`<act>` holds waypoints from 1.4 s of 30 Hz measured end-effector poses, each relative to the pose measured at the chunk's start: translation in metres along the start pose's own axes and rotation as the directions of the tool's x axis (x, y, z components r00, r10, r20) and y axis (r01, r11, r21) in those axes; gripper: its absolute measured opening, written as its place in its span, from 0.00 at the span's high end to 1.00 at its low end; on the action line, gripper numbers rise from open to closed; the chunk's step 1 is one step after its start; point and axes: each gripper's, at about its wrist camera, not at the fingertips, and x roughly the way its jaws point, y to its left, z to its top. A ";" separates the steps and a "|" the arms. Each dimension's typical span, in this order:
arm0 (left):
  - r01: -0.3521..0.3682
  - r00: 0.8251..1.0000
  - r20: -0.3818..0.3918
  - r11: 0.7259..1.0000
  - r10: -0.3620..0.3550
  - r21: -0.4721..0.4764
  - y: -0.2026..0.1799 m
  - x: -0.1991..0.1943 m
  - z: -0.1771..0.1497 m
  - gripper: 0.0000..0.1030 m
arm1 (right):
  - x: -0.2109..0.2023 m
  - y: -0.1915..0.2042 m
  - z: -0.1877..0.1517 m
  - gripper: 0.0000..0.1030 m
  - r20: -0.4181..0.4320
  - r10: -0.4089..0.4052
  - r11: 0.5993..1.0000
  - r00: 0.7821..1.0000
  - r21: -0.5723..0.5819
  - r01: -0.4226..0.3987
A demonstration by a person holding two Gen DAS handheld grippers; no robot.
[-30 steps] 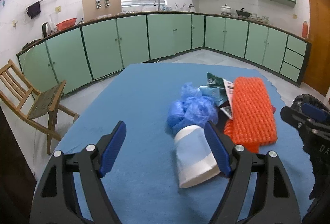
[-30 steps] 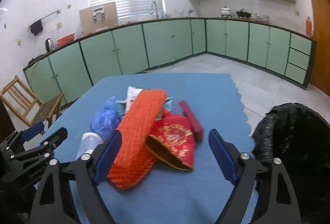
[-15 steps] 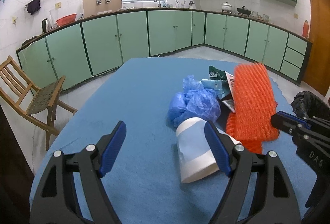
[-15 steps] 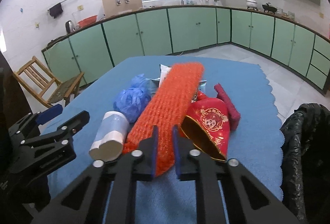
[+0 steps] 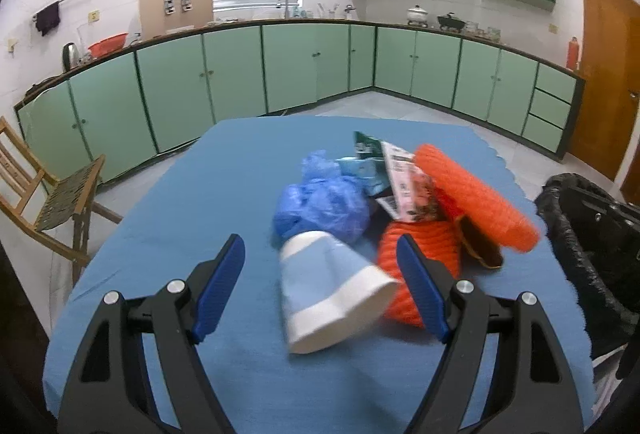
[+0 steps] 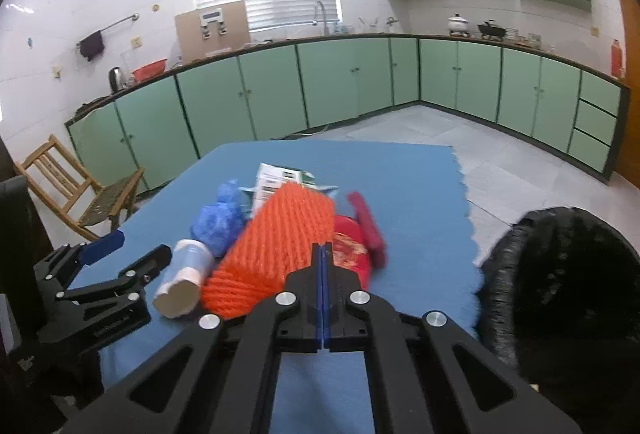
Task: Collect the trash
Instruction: 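Return the right tool to the mat and grasp the orange foam net, then grasp the white paper cup with the left tool while the right holds the net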
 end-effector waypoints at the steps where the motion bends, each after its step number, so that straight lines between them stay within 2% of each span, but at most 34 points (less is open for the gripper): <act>1: 0.006 1.000 0.001 1.000 -0.006 0.007 -0.005 0.000 0.000 0.26 | 0.000 -0.006 -0.002 1.00 -0.014 0.009 1.000 1.000 0.012 -0.009; 3: 0.018 1.000 -0.005 1.000 -0.018 0.005 -0.011 0.001 -0.001 0.26 | 0.003 -0.013 -0.004 0.99 -0.032 0.008 1.000 0.999 0.028 -0.007; 6: 0.009 1.000 -0.001 1.000 -0.009 0.006 -0.014 0.001 -0.001 0.26 | 0.012 -0.020 -0.008 0.87 -0.060 0.044 0.997 0.997 0.066 -0.040; 8: -0.009 1.000 0.007 1.000 0.009 0.015 -0.013 0.000 -0.001 0.26 | 0.017 -0.015 -0.010 0.61 -0.065 0.055 0.997 0.996 0.059 -0.051; 13: -0.057 0.998 0.012 0.998 0.057 0.013 0.004 0.000 0.000 0.26 | 0.032 0.006 -0.005 0.37 -0.070 0.082 0.996 0.994 0.023 -0.081; 16: -0.072 0.997 0.011 0.997 0.072 0.000 0.013 0.003 0.002 0.26 | 0.048 0.010 -0.003 0.35 -0.088 0.078 0.997 0.993 0.026 -0.076; 18: -0.072 0.997 0.011 0.997 0.073 -0.011 0.016 0.004 0.003 0.26 | 0.064 0.010 -0.005 0.32 -0.133 0.071 0.997 0.989 0.032 -0.067; 21: -0.068 0.998 0.013 0.998 0.069 -0.012 0.018 0.005 0.004 0.26 | 0.075 0.011 -0.011 0.36 -0.169 0.086 0.996 0.982 0.038 -0.080; 23: -0.063 0.998 0.009 0.998 0.063 -0.014 0.018 0.007 0.004 0.26 | 0.076 0.014 -0.014 0.63 -0.179 0.107 0.994 0.978 0.031 -0.103; 24: -0.062 0.998 0.007 0.998 0.062 -0.015 0.018 0.008 0.004 0.26 | 0.076 0.014 -0.015 0.67 -0.180 0.115 0.993 0.977 0.028 -0.111; 26: -0.060 0.998 0.004 0.998 0.060 -0.016 0.019 0.009 0.004 0.26 | 0.073 0.015 -0.014 0.86 -0.172 0.133 0.991 0.976 0.021 -0.132; 29: -0.056 0.998 0.002 0.998 0.056 -0.018 0.019 0.010 0.003 0.26 | 0.063 0.014 -0.011 0.89 -0.145 0.136 0.991 0.980 0.010 -0.136; 35: -0.044 0.999 -0.013 0.999 0.043 -0.020 0.016 0.011 0.000 0.26 | 0.038 0.006 -0.007 0.89 -0.105 0.126 0.992 0.986 0.009 -0.126; 42: -0.014 0.999 -0.044 1.000 0.013 -0.025 0.003 0.016 -0.011 0.23 | 0.019 -0.011 -0.014 0.89 -0.115 0.079 0.997 0.990 0.014 -0.078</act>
